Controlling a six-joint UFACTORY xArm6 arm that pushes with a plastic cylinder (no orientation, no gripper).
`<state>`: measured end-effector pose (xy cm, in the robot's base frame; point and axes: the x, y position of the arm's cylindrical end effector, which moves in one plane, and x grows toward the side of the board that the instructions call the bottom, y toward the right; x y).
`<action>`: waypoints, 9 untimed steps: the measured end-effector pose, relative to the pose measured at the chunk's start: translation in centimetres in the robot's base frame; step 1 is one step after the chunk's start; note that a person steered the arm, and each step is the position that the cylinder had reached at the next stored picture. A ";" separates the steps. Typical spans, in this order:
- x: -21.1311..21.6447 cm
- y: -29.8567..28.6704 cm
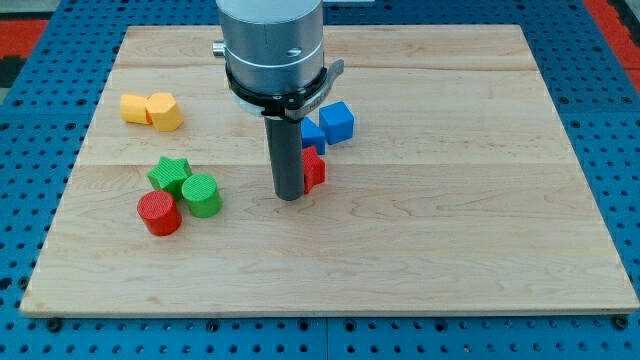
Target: Move the green blocks to the bottom center
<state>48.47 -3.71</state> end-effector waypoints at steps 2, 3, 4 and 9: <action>-5.3 -13.8; -5.2 -18.4; -2.7 -11.7; 8.7 -6.9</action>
<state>57.16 -10.59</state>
